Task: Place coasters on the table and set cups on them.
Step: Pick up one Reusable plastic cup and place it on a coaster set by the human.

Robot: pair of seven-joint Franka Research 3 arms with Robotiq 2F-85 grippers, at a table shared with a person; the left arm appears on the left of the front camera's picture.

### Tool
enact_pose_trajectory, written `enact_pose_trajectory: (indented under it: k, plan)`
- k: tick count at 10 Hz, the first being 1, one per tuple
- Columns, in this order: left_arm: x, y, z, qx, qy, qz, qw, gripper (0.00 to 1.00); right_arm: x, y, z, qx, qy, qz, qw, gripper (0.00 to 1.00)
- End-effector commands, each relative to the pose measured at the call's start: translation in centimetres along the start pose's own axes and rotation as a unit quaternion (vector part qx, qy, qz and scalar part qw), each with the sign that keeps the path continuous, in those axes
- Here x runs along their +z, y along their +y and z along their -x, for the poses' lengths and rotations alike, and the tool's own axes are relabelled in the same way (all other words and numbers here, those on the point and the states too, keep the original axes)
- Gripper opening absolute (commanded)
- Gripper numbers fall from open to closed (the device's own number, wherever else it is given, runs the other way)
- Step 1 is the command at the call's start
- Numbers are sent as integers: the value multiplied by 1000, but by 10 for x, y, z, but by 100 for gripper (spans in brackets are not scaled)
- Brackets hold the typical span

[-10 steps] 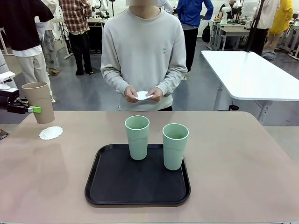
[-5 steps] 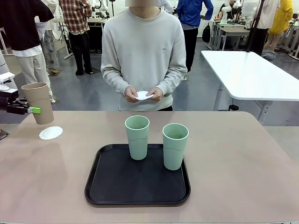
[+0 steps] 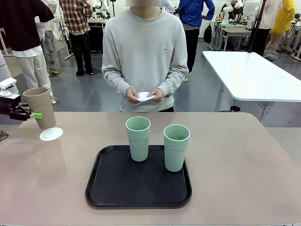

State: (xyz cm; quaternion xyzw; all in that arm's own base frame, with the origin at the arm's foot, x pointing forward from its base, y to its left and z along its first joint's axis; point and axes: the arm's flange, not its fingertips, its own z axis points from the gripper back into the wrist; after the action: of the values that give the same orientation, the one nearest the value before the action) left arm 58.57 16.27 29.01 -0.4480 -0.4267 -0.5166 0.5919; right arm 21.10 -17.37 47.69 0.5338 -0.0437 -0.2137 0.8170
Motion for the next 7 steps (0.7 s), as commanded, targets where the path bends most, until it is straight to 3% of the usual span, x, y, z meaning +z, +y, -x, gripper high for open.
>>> enact_pose_trajectory:
  k: [1,7]
  plan:
    - [-3,4,6,-33,13,28,999,85,0,-1,1,4,1,-6,1000,100]
    - [-1,15,25,-40,-7,36,999,85,0,-1,1,4,1,-6,1000,100]
